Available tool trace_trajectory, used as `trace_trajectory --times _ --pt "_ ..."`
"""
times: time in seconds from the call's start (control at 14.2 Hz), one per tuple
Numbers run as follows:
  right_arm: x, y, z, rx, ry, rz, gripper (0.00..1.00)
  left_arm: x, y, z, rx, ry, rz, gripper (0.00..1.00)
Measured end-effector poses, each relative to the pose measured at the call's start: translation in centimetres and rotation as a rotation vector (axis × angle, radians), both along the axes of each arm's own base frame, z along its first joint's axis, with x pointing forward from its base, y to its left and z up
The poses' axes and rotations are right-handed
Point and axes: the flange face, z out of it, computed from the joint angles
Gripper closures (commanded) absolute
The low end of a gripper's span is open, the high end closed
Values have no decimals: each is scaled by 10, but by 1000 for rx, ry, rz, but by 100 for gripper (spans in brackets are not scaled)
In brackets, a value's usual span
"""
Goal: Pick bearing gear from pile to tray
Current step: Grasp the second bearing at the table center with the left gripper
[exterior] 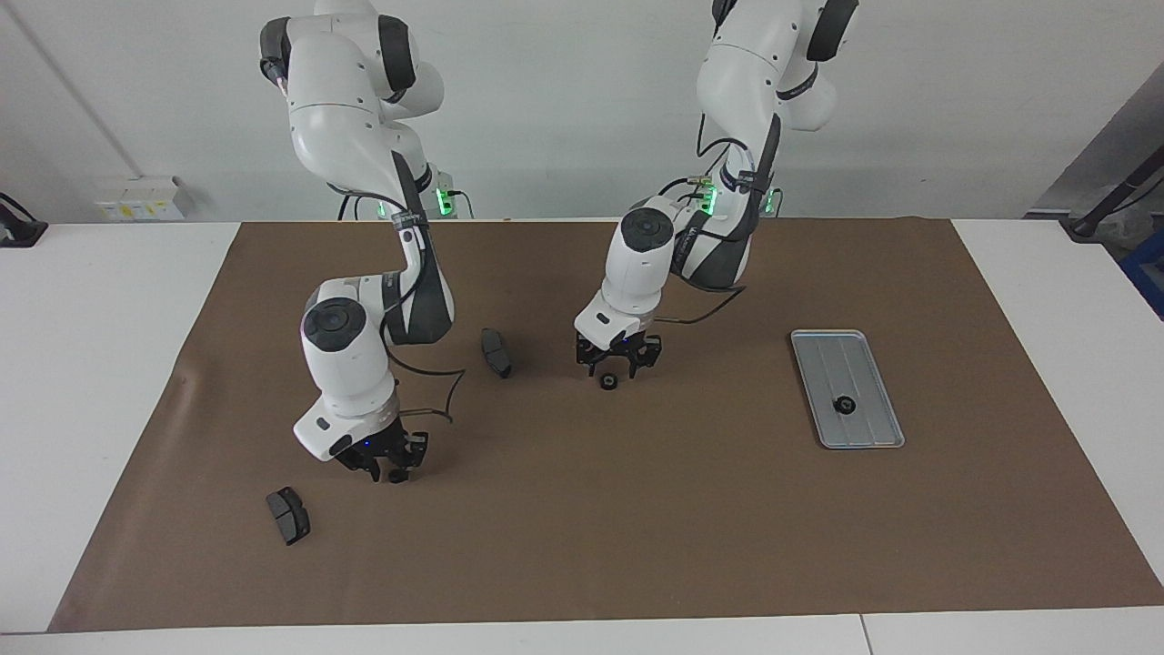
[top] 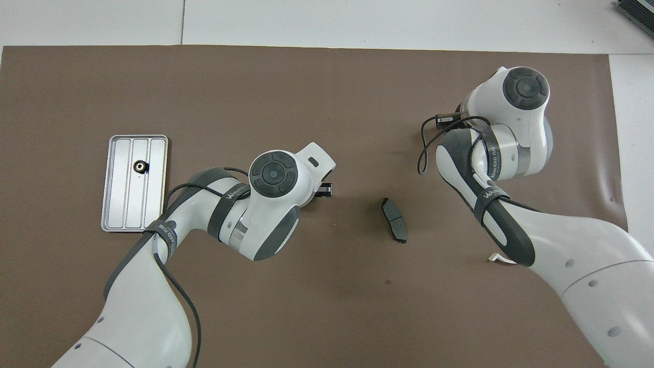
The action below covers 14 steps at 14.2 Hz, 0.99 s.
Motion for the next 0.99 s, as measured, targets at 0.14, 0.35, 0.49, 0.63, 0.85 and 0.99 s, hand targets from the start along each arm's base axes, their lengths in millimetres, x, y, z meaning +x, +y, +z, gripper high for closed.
trace_trajectory --times 0.14,0.35,0.49,0.63,0.85,0.99 --pt "-1 2 -2 1 4 3 57 0 -1 -1 0 -3 -3 28" --pt "-1 5 -6 0 11 8 57 0 -1 -4 1 -5 -6 28" --pt "-2 5 -8 -4 23 21 57 1 -1 -5 8 -17 -17 28" --pt "-3 5 -8 -6 30 26 57 2 -2 -8 16 -29 -29 28" --pt "-4 4 -8 -8 43 25 57 3 -2 -11 20 -46 -42 30" --pt "-4 4 -8 -9 52 26 57 3 -2 -12 34 -59 -72 32"
